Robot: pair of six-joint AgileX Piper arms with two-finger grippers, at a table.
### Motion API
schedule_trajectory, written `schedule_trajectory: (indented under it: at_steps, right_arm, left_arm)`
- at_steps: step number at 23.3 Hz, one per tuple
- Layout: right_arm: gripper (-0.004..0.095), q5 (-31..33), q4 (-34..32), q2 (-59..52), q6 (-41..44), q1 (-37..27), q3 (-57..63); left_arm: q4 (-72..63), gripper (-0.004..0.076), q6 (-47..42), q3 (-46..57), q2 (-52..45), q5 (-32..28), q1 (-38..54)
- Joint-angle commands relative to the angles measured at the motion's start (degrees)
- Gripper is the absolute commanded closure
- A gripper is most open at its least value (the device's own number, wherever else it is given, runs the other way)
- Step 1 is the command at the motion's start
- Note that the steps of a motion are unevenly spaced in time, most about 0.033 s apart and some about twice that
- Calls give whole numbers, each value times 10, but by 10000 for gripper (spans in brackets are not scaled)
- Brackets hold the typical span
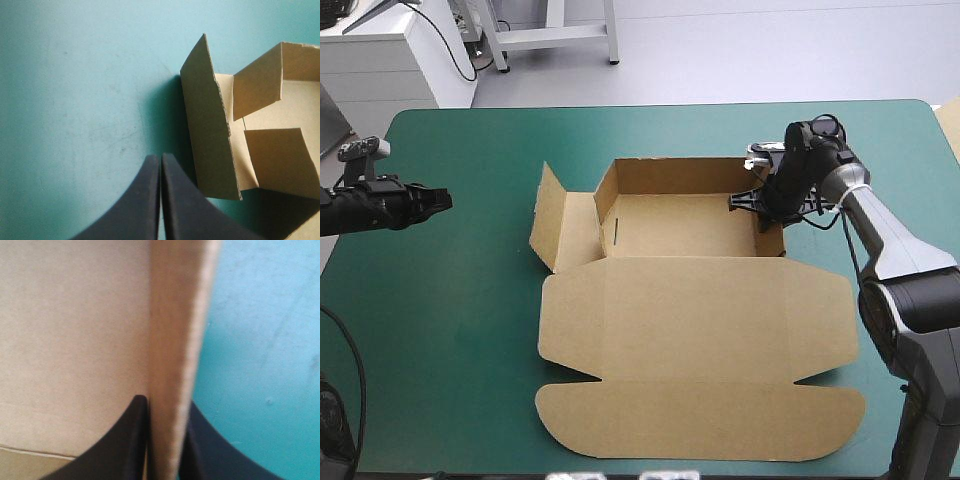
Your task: Fold the box
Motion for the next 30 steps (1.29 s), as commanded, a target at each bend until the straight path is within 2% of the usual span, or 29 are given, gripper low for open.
schedule_trajectory:
  at_steps: [1,5,9,14,22,26,28,30]
  right_arm:
    - [903,12,-6,-33,-8,-2,-14]
    - [908,12,2,-40,-48,-2,-27]
    - [908,12,-14,-105,-84,-3,-33]
    - [929,12,-13,-222,-100,-3,-33]
    - [929,12,7,-297,-101,-3,-33]
    - [929,7,50,-301,-111,-3,-33]
    - [927,-13,106,-292,-127,-3,-33]
    - [927,-27,128,-283,-132,-3,-33]
  left_arm:
    - [-38,731,-3,-15,-12,-1,1]
    - [-38,731,-3,-15,0,5,1]
    - [-39,731,-2,-15,13,5,1]
    - [-43,731,-2,-15,13,-34,1]
    - [-44,731,2,-15,29,-43,1]
    - [-110,731,3,-10,47,-2,-7]
    - [-125,732,6,1,51,-6,-40]
    - [-118,732,-3,5,51,-13,-72]
